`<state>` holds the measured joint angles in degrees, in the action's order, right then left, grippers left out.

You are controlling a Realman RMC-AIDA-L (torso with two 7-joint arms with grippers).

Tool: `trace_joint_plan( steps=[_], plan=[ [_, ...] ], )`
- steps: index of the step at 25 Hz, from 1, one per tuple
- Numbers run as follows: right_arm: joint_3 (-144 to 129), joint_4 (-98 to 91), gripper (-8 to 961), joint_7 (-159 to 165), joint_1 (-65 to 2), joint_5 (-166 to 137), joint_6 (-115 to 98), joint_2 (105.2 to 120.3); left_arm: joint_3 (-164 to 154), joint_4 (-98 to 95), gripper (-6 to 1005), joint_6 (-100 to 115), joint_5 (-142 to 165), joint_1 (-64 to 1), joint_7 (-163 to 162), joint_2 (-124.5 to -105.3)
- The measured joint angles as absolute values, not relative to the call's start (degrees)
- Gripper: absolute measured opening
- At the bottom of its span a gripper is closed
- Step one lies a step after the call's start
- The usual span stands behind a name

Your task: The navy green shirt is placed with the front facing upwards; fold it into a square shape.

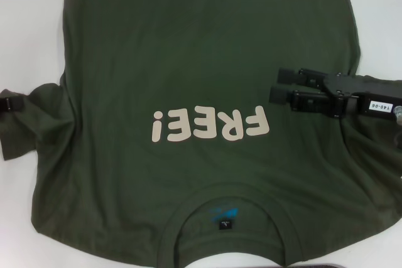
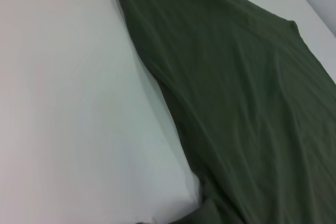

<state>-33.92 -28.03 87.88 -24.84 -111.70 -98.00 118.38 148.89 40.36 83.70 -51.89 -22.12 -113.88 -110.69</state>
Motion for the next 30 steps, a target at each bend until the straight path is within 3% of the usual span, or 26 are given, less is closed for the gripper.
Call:
trace_joint_plan(
  steps=[7, 10, 30],
  plan=[
    [-33.9, -28.0, 925, 87.8, -24.4, -111.7, -98.0, 118.31, 149.7, 40.4, 234, 85.4, -52.2, -22.6, -113.9, -110.85],
    [-33.9, -28.0, 925, 87.8, -24.4, -111.7, -98.0, 118.3, 150.6, 41.0, 24, 85.7, -52.2, -22.7, -113.9, -111.06],
    [-33.7, -28.0, 924, 87.7, -24.3, -111.7, -98.7, 118.65, 152.5, 41.8, 23, 81.7, -50.7, -21.2, -113.9, -109.18]
  ],
)
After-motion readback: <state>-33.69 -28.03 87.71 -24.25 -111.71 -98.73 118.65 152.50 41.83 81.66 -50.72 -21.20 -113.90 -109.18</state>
